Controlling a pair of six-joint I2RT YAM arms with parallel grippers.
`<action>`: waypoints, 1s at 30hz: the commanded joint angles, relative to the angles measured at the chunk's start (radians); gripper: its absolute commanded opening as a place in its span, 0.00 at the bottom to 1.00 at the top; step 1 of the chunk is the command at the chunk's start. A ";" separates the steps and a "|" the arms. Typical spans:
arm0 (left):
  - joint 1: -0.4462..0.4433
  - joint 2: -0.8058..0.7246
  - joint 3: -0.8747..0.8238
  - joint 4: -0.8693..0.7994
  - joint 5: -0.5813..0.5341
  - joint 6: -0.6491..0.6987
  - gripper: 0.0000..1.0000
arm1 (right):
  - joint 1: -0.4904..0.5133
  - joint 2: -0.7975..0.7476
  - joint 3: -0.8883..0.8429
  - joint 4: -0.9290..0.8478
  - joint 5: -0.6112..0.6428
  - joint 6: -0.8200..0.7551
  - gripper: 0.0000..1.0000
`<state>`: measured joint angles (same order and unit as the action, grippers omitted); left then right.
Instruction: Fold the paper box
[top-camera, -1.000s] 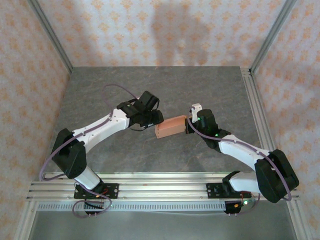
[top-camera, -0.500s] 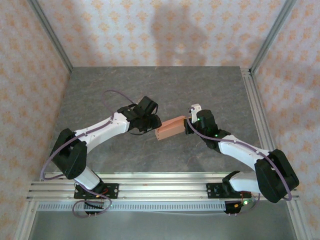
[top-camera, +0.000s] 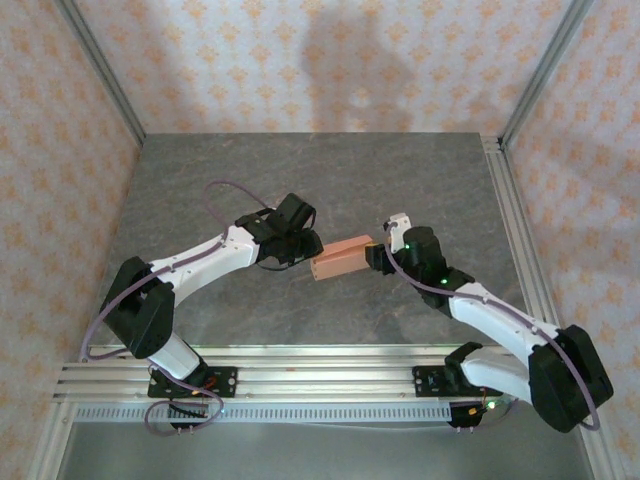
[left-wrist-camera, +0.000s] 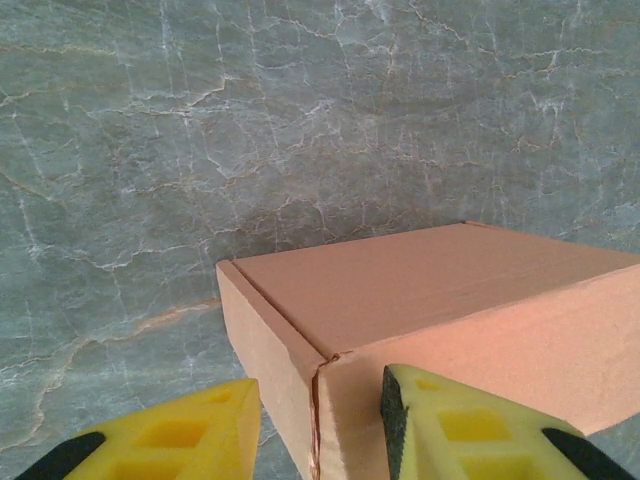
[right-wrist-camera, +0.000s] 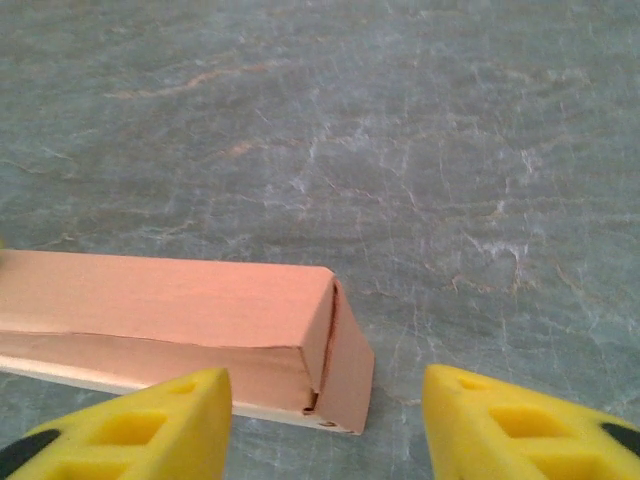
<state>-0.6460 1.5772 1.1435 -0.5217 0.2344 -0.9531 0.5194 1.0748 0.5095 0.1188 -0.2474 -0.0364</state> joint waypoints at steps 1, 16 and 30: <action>-0.003 0.024 -0.027 -0.035 0.004 -0.006 0.37 | 0.005 -0.049 -0.009 -0.001 -0.049 -0.021 0.59; -0.003 0.022 -0.043 -0.023 0.014 -0.006 0.38 | 0.005 0.167 0.107 -0.001 0.051 0.324 0.67; -0.003 -0.053 -0.045 0.034 0.065 -0.015 0.62 | 0.005 0.251 -0.023 0.168 0.028 0.355 0.43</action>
<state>-0.6460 1.5723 1.1110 -0.4950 0.2836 -0.9615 0.5232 1.2926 0.5255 0.3069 -0.2390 0.3153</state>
